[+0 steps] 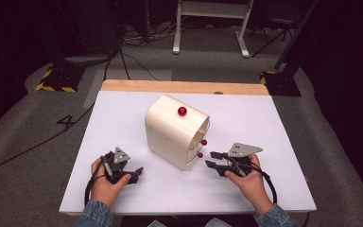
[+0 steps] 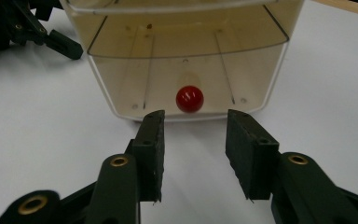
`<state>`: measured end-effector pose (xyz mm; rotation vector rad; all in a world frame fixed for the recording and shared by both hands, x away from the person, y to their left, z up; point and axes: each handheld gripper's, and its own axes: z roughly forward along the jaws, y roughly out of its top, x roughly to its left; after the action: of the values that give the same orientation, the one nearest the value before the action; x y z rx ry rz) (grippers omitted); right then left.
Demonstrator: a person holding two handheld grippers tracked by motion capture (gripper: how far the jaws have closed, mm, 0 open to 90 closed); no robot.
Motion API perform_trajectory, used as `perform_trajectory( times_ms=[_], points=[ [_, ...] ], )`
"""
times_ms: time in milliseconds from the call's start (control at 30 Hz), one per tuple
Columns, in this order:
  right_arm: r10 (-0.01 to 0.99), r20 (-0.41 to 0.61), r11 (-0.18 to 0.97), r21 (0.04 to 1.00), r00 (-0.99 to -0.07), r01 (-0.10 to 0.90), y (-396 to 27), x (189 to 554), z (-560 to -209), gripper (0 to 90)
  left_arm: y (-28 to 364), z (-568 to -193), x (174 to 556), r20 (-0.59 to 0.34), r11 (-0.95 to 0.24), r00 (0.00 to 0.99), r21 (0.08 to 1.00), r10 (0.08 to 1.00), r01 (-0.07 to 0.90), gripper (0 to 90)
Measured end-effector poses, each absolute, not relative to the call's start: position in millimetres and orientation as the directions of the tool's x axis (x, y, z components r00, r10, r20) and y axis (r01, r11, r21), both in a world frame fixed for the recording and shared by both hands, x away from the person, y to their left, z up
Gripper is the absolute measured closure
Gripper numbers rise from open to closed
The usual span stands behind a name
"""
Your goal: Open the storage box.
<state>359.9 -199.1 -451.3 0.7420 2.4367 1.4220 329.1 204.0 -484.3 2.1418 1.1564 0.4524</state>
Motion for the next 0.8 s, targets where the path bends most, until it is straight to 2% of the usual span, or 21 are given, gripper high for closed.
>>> perform_trajectory(
  times_ms=[167, 400, 800],
  points=[
    [0.521, 0.095, 0.362, 0.875, -0.848, 0.320, -191, 368, -457, 60.6, 204, -484, 329, -0.007, -0.396, 0.551, 0.687, 0.834, 0.609, 15.4],
    [0.505, 0.101, 0.373, 0.870, -0.857, 0.322, -183, 375, -466, 73.8, 204, -484, 329, -0.009, -0.395, 0.550, 0.686, 0.835, 0.611, 15.4],
    [0.521, 0.014, 0.410, 0.873, -0.853, 0.265, -192, 360, -455, 74.4, 204, -484, 330, -0.014, -0.391, 0.549, 0.688, 0.836, 0.612, 15.3]
  ],
)
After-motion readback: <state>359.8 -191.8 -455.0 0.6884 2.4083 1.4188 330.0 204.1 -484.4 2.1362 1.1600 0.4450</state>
